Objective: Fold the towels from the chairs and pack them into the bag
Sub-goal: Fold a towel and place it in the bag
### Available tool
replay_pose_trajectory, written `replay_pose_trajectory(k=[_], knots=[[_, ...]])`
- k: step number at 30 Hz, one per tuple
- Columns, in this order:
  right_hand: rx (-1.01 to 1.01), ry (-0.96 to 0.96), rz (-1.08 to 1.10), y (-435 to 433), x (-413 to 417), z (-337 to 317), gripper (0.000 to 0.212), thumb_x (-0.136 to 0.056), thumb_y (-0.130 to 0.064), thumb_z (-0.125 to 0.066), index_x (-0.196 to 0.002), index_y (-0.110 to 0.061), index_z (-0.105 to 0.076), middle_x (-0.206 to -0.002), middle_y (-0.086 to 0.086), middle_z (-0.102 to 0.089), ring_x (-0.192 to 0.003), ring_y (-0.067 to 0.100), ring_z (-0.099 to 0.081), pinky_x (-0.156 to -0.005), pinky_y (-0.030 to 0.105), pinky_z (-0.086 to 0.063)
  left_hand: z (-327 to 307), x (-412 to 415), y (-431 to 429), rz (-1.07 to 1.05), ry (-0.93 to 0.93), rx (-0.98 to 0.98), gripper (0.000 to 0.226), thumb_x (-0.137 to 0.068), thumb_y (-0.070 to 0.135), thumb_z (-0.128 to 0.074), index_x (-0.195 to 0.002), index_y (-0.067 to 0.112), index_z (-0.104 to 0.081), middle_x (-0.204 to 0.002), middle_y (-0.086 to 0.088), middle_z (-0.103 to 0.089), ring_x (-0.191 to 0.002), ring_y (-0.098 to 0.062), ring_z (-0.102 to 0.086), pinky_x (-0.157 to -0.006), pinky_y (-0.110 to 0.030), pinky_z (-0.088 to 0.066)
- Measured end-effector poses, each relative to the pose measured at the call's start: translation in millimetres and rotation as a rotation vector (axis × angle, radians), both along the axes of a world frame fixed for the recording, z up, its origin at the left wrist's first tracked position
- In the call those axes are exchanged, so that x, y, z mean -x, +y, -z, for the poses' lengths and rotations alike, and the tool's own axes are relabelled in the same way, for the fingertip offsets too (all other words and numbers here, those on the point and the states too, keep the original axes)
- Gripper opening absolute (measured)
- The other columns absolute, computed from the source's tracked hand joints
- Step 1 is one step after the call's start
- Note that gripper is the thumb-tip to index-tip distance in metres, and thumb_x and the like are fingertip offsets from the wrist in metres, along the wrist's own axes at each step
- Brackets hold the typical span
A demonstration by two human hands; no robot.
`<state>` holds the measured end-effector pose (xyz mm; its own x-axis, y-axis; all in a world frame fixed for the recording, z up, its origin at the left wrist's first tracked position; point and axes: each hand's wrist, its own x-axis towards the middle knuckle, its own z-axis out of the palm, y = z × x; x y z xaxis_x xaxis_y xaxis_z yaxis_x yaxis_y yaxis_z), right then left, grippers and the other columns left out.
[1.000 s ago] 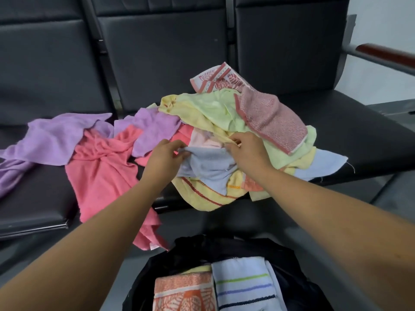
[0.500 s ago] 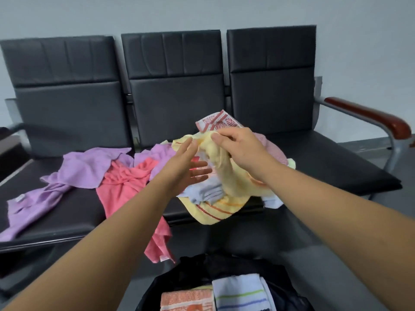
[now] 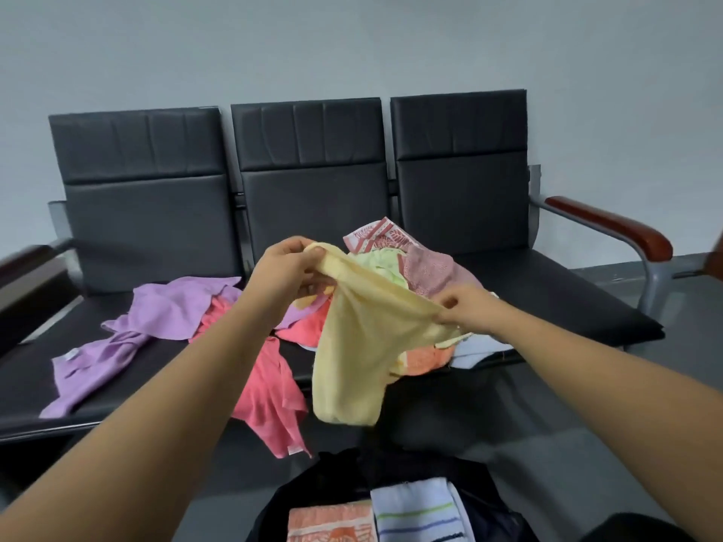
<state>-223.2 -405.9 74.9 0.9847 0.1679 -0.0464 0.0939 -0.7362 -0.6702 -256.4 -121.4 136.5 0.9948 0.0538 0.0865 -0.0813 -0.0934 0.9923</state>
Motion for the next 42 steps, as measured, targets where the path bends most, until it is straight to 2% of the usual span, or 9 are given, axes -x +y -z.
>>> replay_pose_trajectory(k=[3, 7, 9, 12, 18, 23, 33, 36, 42], knots=[[-0.424, -0.026, 0.087, -3.6, 7.7, -31.3, 0.016, -0.089, -0.004, -0.069, -0.081, -0.013, -0.079, -0.083, 0.013, -0.068, -0.078, 0.026, -0.058, -0.071, 0.042, -0.045, -15.7, 12.0, 5.8, -0.017, 0.108, -0.276, 0.012, -0.099, 0.008, -0.047, -0.092, 0.009, -0.056, -0.073, -0.013, -0.068, -0.063, -0.027, -0.075, -0.05, -0.022, -0.053], [-1.047, -0.084, -0.044, 12.1, 21.0, -109.5, 0.023, -0.096, 0.0, -0.057, -0.116, 0.002, -0.068, -0.095, 0.018, -0.067, -0.085, 0.03, -0.063, -0.073, 0.042, -0.053, -55.9, 29.6, 9.7, 0.138, 0.024, 0.236, 0.023, -0.105, 0.01, -0.041, -0.085, 0.015, -0.049, -0.049, -0.002, -0.061, -0.055, -0.016, -0.07, -0.047, -0.018, -0.046], [-1.194, -0.075, -0.144, 19.0, 31.4, -137.2, 0.025, -0.097, -0.007, -0.056, -0.121, -0.002, -0.062, -0.094, 0.012, -0.066, -0.082, 0.025, -0.064, -0.072, 0.038, -0.056, -66.0, 30.6, 14.0, 0.111, -0.016, 0.108, 0.017, -0.102, 0.01, -0.047, -0.086, 0.012, -0.052, -0.051, -0.002, -0.062, -0.05, -0.017, -0.065, -0.054, -0.025, -0.048], [-1.026, -0.109, -0.188, 29.6, 50.4, -155.8, 0.016, -0.095, -0.001, -0.057, -0.106, -0.001, -0.068, -0.083, 0.01, -0.067, -0.074, 0.022, -0.065, -0.068, 0.035, -0.055, -65.9, 29.3, 16.8, -0.083, -0.089, -0.656, 0.01, -0.091, 0.019, -0.063, -0.1, 0.018, -0.068, -0.074, 0.002, -0.072, -0.066, -0.018, -0.066, -0.073, -0.037, -0.053], [-0.6, -0.23, -0.279, 53.7, 78.1, -170.2, 0.021, -0.082, 0.01, -0.055, -0.083, 0.001, -0.074, -0.071, 0.01, -0.067, -0.069, 0.018, -0.061, -0.061, 0.025, -0.047, -75.3, 56.6, -23.0, 0.386, -0.186, -0.095, 0.043, -0.089, 0.054, -0.066, -0.123, 0.028, -0.061, -0.128, 0.006, -0.068, -0.119, -0.01, -0.063, -0.104, -0.037, -0.05], [-0.595, -0.162, -0.274, 52.1, 78.9, -157.0, 0.012, -0.085, 0.003, -0.07, -0.095, -0.001, -0.074, -0.084, 0.014, -0.068, -0.077, 0.023, -0.065, -0.071, 0.035, -0.052, -68.0, 54.8, -39.1, 0.336, -0.283, -0.266, 0.028, -0.095, 0.032, -0.07, -0.101, 0.005, -0.074, -0.085, -0.008, -0.067, -0.078, -0.023, -0.057, -0.074, -0.038, -0.049], [-0.626, 0.056, -0.286, 61.5, 80.6, -90.8, 0.011, -0.096, -0.012, -0.066, -0.1, -0.003, -0.068, -0.098, 0.013, -0.074, -0.093, 0.022, -0.072, -0.09, 0.042, -0.055, -52.6, 36.2, -38.5, 0.14, -0.208, 0.042, 0.016, -0.098, 0.017, -0.058, -0.086, 0.009, -0.065, -0.078, -0.01, -0.057, -0.075, -0.025, -0.049, -0.071, -0.038, -0.04], [-0.972, 0.052, -0.221, 68.4, 77.0, -100.8, 0.007, -0.099, -0.008, -0.051, -0.097, -0.01, -0.057, -0.078, 0.009, -0.061, -0.073, 0.023, -0.061, -0.074, 0.041, -0.052, -53.1, 40.4, -32.2, 0.216, -0.219, -0.079, 0.032, -0.087, 0.04, -0.07, -0.094, 0.008, -0.071, -0.086, -0.011, -0.064, -0.081, -0.024, -0.055, -0.076, -0.04, -0.041], [-0.744, -0.134, -0.147, 71.1, 73.0, -99.4, 0.016, -0.099, -0.012, -0.052, -0.084, -0.008, -0.055, -0.071, 0.005, -0.05, -0.062, 0.017, -0.044, -0.053, 0.027, -0.038, -56.0, 42.0, -25.2, 0.174, -0.262, -0.201, 0.033, -0.104, 0.024, -0.056, -0.1, -0.008, -0.063, -0.056, 0.006, -0.048, -0.042, -0.004, -0.039, -0.042, -0.013, -0.034]])
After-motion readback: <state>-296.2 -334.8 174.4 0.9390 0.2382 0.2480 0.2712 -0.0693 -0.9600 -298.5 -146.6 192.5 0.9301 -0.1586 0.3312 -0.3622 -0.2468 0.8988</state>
